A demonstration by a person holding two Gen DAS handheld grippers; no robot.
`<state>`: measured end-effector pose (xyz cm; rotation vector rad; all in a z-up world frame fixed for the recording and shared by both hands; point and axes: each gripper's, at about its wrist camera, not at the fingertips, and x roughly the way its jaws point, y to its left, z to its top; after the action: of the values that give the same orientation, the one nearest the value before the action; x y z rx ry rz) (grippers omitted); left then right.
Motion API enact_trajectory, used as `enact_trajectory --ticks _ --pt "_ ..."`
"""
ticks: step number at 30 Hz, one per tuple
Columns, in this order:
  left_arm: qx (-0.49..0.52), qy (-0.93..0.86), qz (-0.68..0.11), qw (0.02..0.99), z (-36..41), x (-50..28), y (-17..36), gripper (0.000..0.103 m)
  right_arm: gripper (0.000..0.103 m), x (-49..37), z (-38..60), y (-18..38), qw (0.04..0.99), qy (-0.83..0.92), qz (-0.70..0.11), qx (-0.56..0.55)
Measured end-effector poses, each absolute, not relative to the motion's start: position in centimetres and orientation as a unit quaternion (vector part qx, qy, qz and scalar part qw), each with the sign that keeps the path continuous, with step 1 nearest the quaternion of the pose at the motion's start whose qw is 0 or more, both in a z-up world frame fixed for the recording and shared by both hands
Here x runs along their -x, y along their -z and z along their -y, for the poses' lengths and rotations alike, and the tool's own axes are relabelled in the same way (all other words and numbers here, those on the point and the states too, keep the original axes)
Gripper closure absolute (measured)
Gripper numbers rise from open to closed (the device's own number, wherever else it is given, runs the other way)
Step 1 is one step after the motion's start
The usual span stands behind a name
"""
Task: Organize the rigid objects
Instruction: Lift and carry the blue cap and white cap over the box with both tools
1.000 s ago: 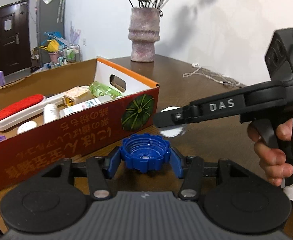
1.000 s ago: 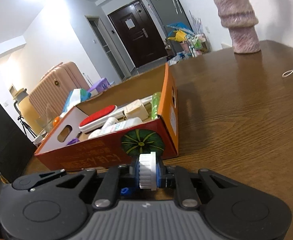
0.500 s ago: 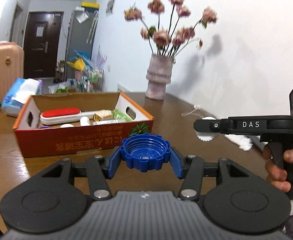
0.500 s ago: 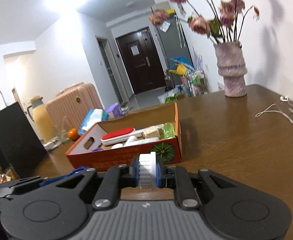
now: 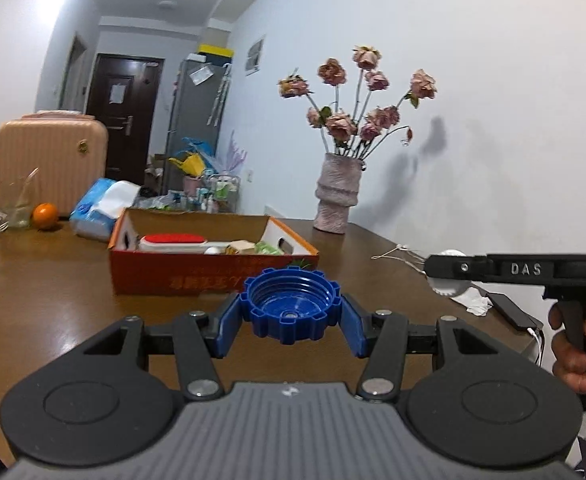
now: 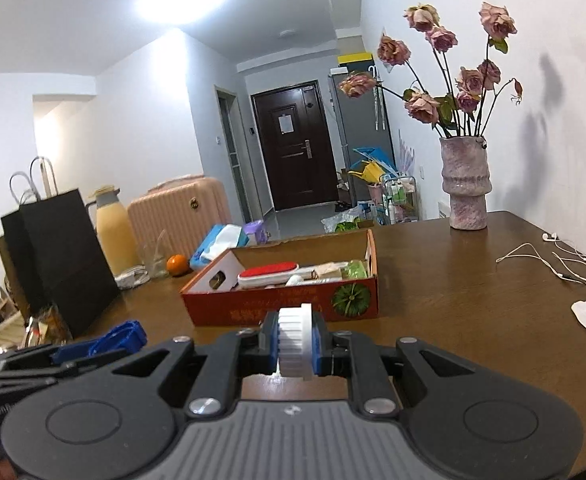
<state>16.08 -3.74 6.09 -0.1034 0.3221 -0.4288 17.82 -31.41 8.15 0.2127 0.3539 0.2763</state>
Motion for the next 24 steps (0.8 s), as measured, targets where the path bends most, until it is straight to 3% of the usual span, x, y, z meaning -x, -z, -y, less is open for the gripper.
enact_trajectory --ticks 10,24 --pt "0.063 0.202 -0.129 0.969 1.9 -11.9 -6.7 0.050 0.088 -13.8 29.3 -8.5 0.972 -0.147 -0.163 -0.084" --pt "0.078 0.185 -0.145 0.969 0.4 -13.7 -5.5 0.050 0.088 -15.3 28.0 -7.2 0.969 -0.149 -0.183 -0.080"
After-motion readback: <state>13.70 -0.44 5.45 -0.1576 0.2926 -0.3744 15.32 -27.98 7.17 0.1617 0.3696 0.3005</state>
